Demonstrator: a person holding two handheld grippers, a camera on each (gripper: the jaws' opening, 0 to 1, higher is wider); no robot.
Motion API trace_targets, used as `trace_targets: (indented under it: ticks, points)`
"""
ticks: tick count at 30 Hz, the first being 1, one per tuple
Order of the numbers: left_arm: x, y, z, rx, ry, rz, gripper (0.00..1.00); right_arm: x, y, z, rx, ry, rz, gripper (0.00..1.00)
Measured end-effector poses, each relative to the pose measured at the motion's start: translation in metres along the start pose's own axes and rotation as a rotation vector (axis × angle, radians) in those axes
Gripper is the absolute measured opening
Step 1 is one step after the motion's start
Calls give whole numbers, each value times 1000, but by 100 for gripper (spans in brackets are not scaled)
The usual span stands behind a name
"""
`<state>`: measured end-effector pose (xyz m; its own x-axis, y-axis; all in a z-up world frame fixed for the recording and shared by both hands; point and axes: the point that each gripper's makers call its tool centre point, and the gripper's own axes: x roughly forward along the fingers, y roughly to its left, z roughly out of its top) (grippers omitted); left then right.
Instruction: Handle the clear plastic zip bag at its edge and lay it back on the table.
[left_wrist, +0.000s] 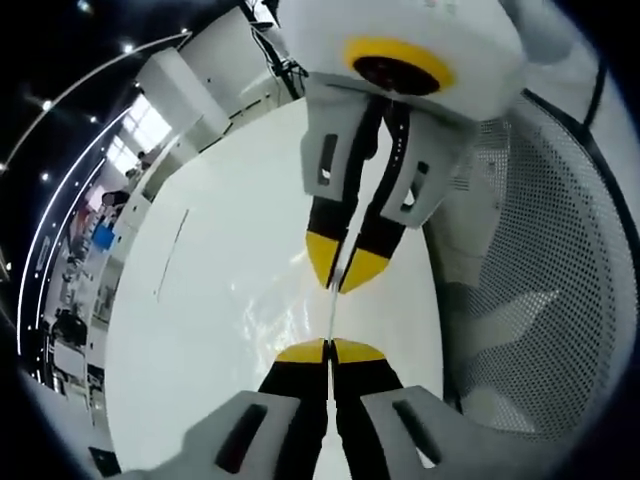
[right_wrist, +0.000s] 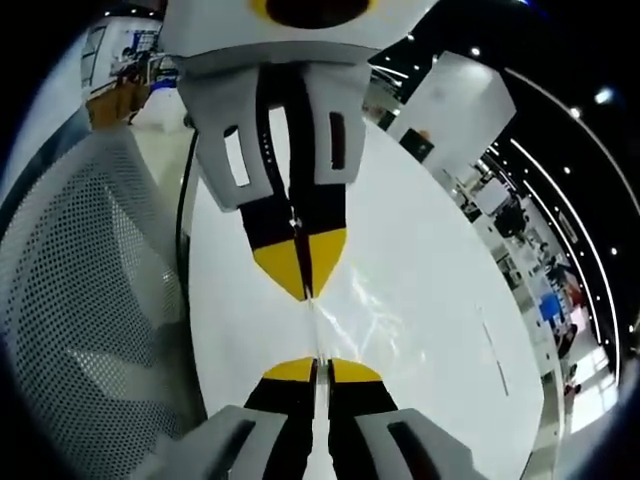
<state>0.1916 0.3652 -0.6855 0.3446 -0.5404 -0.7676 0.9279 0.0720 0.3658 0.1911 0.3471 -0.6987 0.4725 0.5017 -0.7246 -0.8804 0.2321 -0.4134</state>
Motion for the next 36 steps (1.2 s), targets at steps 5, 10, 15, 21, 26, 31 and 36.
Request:
trace_targets:
  ticks: [5,10,15,21,26,31,36]
  points:
    - [0,0,-2,-9,-1,1,0,2,0,-4,7,7,-3,0]
    - [-1,1,-5,-14,3,4,0,2,-1,-9,14,22,-9,0]
    - [-4,4,-20,-16,39,10,0,0,-6,-28,66,69,-32,0]
    - [-9,9,-18,-51,19,23,0,-2,-11,-32,102,65,-46,0]
    - [-8,16,2,-1,-4,57,2,-2,-11,-22,71,51,-48,0]
    - [-4,10,13,36,-15,46,16,1,-7,-17,52,45,-37,0]
    - [0,9,13,78,-2,47,13,0,-3,-12,28,39,-23,0]
